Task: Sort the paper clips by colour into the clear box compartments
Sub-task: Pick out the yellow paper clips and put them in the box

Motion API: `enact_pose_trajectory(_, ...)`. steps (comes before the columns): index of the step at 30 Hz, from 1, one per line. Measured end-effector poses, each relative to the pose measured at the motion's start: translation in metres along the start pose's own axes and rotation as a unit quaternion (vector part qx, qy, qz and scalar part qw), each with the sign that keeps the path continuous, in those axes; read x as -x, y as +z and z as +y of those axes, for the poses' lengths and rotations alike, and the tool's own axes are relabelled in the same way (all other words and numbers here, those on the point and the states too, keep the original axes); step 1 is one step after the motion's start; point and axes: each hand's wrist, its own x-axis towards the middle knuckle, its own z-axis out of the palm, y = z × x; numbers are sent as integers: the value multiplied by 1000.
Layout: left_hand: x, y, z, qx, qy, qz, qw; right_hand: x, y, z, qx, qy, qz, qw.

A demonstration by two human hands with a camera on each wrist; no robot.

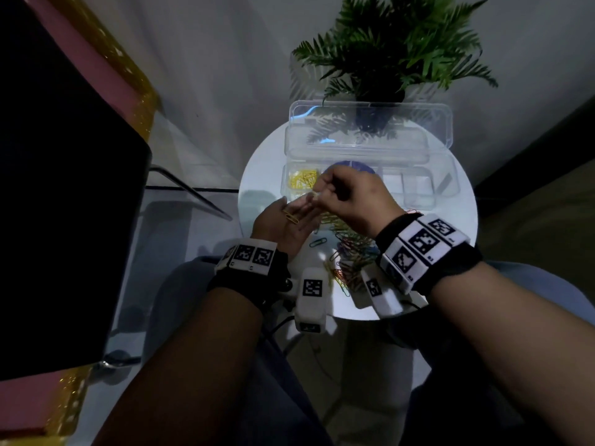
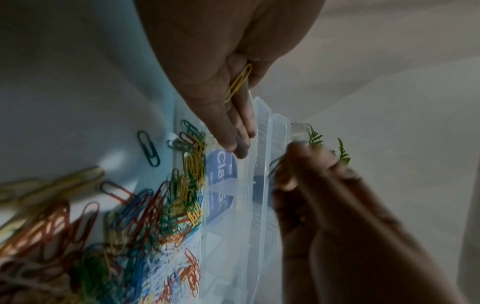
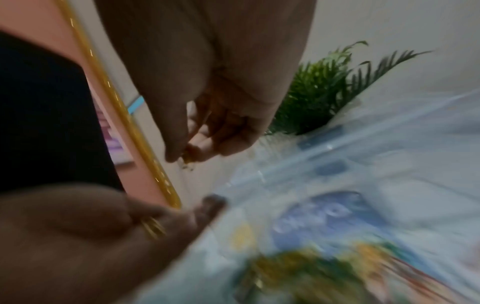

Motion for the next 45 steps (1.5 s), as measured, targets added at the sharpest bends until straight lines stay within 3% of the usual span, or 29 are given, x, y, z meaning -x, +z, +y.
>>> enact_pose_trajectory(7,9,19,-6,55,6,-74,996,-6,4,-15,132,-69,-92,985)
enact_pose_trajectory(9,7,16,-6,55,2,-78,995,-7,0,-14,127,-49,-59,989)
enact_pose_trajectory(12,-1,8,-3,67,-24,-52,996,-7,-15,-5,110,6,64,992)
enact_pose_trajectory(13,-2,5,-1,62,-29,-43,997,-6,-20,0,127,19,73,989)
enact_pose_trajectory(17,-4,-2,5,62,-30,-21,997,0,-13,26,270,71,-89,956)
enact_pose_trajectory(19,-4,-6,6,44,-24,-10,999,-1,-4,38,308,84,-136,938)
enact_pose_trajectory(25,-4,-13,8,22,-19,-3,1000,2,12,44,331,64,-154,929)
enact_pose_trajectory(31,-2,-15,11,3,-13,6,1000,9,-5,44,289,112,-132,942)
enact_pose_trajectory(35,0,-13,11,-6,-7,6,1000,4,3,38,288,66,-112,949)
enact_pose_trajectory(38,0,-11,10,-12,-10,3,1000,-1,18,37,333,44,-153,929)
enact_pose_trajectory(45,-3,-13,10,-11,-14,-4,1000,-2,27,41,375,15,-131,918)
